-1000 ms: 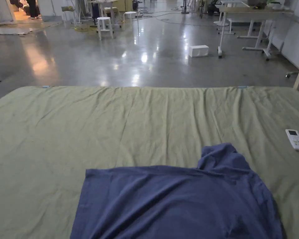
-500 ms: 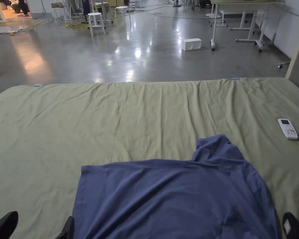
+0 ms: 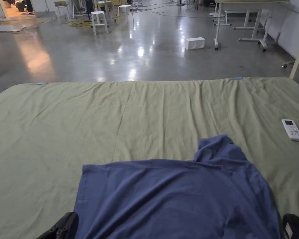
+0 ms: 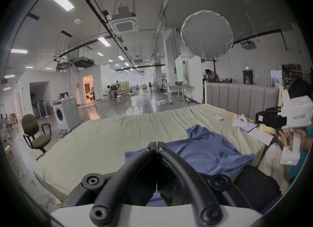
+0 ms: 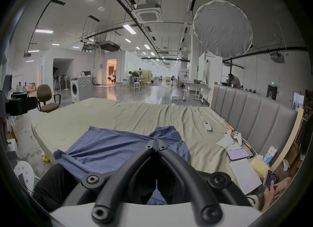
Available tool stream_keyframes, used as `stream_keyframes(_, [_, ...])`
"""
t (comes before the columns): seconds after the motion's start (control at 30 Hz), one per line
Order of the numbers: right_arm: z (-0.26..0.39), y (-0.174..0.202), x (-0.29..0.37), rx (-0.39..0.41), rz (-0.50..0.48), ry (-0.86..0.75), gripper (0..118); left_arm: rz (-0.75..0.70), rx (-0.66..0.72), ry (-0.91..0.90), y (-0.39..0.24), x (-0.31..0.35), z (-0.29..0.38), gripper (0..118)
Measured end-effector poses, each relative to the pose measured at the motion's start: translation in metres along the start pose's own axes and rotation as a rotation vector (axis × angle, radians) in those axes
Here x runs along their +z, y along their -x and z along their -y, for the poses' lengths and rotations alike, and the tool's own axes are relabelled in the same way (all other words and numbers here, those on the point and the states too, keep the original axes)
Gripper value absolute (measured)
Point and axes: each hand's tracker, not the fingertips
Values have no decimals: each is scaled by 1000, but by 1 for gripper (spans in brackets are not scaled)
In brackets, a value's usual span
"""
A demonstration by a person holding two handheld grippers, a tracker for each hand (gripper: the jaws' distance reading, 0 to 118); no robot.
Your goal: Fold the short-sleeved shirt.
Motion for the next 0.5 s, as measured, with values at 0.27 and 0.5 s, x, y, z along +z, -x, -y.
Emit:
stream_keyframes(0.27, [0,5,-3,-2,-29,8,0,-49,33,17,15,-1,8,0])
stream_keyframes(0.5, [13,5,-5,-42,-62,66,0,-136,158,80,69,-5,40,0])
